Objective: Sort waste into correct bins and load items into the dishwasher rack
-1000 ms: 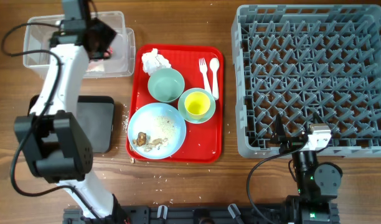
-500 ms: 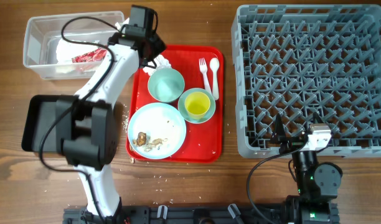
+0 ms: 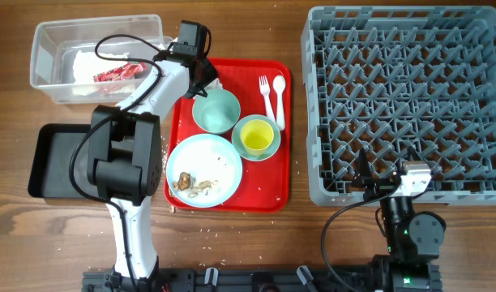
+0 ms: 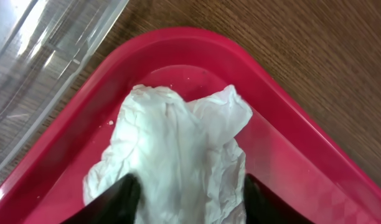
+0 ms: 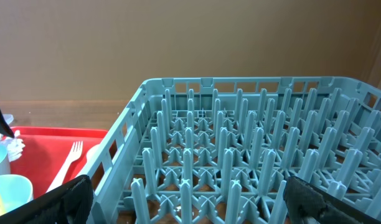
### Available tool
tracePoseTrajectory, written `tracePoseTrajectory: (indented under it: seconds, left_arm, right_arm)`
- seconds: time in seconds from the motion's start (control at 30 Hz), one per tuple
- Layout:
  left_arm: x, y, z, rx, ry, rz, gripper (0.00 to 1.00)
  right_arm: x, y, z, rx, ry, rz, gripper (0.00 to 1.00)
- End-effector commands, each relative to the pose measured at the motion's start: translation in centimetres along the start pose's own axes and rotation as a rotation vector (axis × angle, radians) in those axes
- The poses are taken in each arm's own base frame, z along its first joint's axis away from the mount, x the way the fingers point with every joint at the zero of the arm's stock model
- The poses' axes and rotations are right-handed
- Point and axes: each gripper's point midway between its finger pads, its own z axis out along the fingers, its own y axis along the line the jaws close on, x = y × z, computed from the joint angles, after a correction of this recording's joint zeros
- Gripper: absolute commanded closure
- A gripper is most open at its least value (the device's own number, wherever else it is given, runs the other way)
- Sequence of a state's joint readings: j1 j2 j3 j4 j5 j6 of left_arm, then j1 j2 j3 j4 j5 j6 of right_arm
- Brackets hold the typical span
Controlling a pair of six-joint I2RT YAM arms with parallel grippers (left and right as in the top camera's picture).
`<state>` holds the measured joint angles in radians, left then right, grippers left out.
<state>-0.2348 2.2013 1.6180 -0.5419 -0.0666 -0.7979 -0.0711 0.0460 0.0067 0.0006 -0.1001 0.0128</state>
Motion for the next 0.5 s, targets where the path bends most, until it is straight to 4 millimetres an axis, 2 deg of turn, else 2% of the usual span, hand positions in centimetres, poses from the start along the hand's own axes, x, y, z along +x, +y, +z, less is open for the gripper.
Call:
tracePoseTrajectory:
  seconds: [0.0, 0.07, 0.17, 0.23, 0.3, 0.47]
  left_arm:
    - [0.5, 0.9, 1.4, -0.035, 0.012, 0.006, 0.55]
    - [0.9, 1.2, 2.0, -0.047, 0.023, 0.007, 0.66]
    - [1.1, 1.5, 2.4, -0.054, 0.028, 0.008, 0.77]
    - [0.9, 1.2, 2.2, -0.046, 0.021, 0.007, 0.96]
    - [0.4, 0.8, 1.4, -0.032, 0.008, 0.006, 0.96]
    - [-1.6, -1.1, -2.5, 0.04, -0.053, -0.001, 0.96]
  right_arm:
    - [-0.1, -0.3, 0.0, 0.014, -0.007, -0.01, 0.0]
    - [-0.1, -0.3, 0.0, 0.014, -0.007, -0.011, 0.0]
    - [-0.1, -0.3, 0.0, 0.014, -0.007, -0.011, 0.0]
    - [-0.1, -0.3, 0.0, 0.014, -0.007, -0.01, 0.01]
    - [-0.1, -0.3, 0.0, 0.014, -0.007, -0.011, 0.0]
    - [-0.1, -0.3, 0.0, 0.014, -0.007, -0.01, 0.0]
